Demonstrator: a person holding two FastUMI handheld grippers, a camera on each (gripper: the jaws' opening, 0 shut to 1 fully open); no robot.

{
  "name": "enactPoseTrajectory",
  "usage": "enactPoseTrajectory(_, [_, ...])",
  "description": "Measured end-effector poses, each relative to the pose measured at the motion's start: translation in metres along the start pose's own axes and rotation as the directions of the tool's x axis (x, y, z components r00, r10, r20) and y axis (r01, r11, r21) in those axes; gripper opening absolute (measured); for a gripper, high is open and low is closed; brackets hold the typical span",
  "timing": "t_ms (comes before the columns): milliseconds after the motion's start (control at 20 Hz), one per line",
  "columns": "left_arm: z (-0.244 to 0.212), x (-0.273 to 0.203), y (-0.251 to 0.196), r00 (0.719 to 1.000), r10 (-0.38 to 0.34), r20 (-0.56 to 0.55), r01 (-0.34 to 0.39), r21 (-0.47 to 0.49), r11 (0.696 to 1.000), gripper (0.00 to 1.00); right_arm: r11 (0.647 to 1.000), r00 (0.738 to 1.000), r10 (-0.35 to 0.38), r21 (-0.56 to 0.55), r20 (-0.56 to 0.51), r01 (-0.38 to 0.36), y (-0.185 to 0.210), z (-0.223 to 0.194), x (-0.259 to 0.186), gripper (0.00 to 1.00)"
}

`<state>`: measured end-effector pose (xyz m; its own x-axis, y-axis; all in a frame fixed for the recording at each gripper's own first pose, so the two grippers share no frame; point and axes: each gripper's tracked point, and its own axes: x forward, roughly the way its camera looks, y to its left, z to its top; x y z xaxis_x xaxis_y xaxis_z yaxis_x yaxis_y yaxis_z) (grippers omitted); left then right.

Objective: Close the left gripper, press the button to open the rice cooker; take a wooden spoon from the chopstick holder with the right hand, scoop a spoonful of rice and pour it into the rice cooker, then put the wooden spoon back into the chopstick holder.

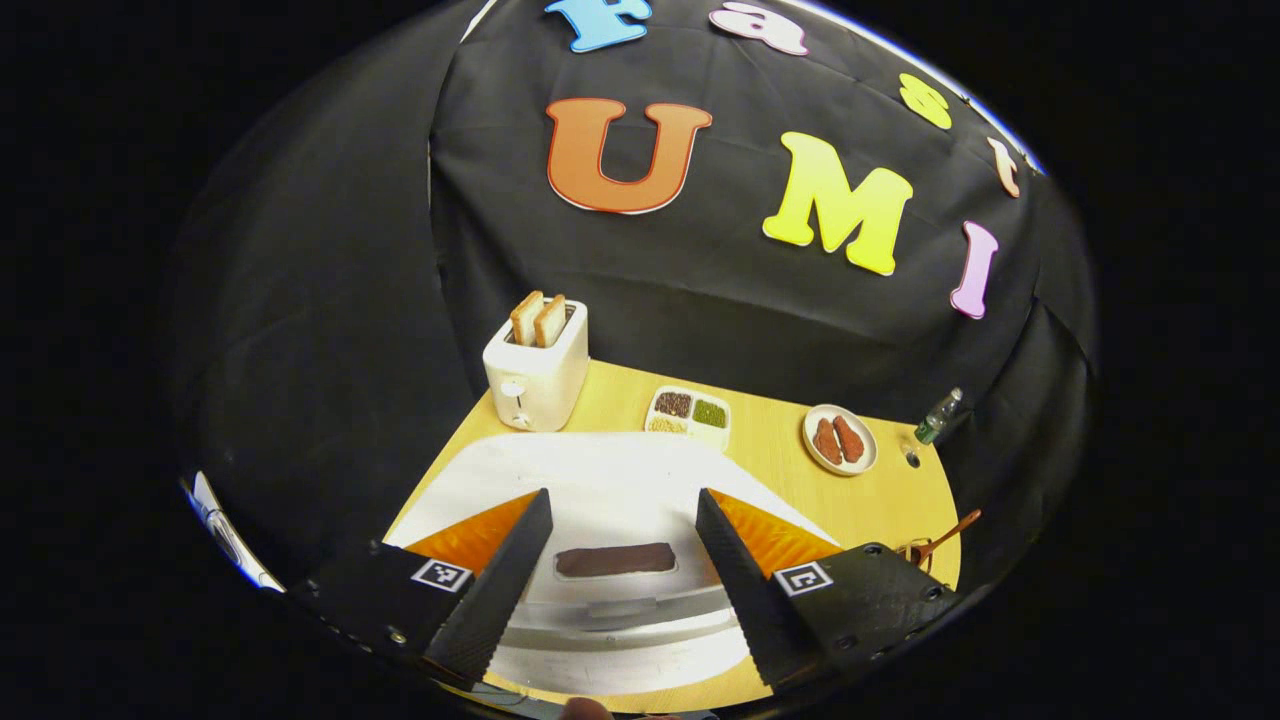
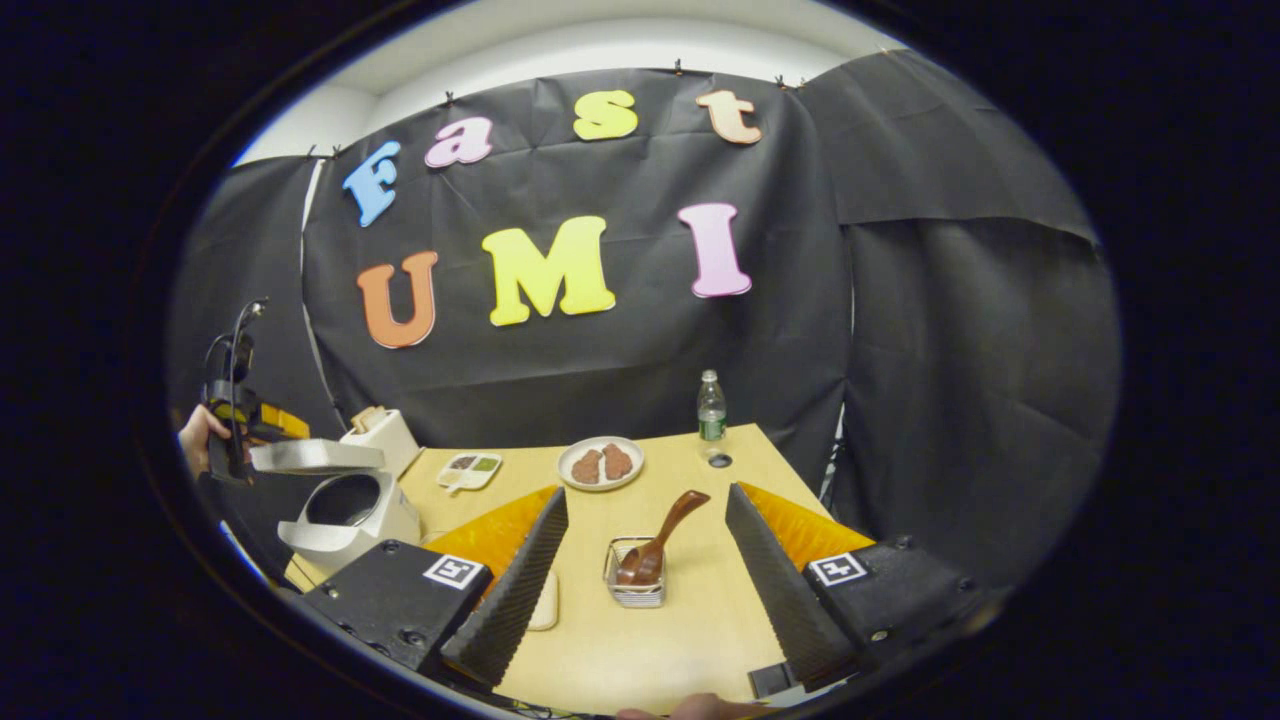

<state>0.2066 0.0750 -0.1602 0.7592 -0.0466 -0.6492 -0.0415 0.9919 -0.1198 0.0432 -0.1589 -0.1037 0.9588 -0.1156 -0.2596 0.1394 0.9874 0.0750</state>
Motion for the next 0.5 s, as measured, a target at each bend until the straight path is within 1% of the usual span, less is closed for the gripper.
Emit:
enactPoseTrajectory(250, [-0.048,-0.006,-0.003,0.995,-0.025,-0.093,0.017,-0.089,0.996,0.95,0.999,0.999,0.044,0.004,-0.011,-0.044,0.016,-0.006,0.003,1.0])
enactPoseTrajectory(500, [-0.075,-0.005,-0.002,0.991,-0.026,-0.135,0.014,-0.085,0.996,0.95,0.998,0.998,0.053,0.019,-0.025,-0.053,0.016,-0.015,0.002,1.0])
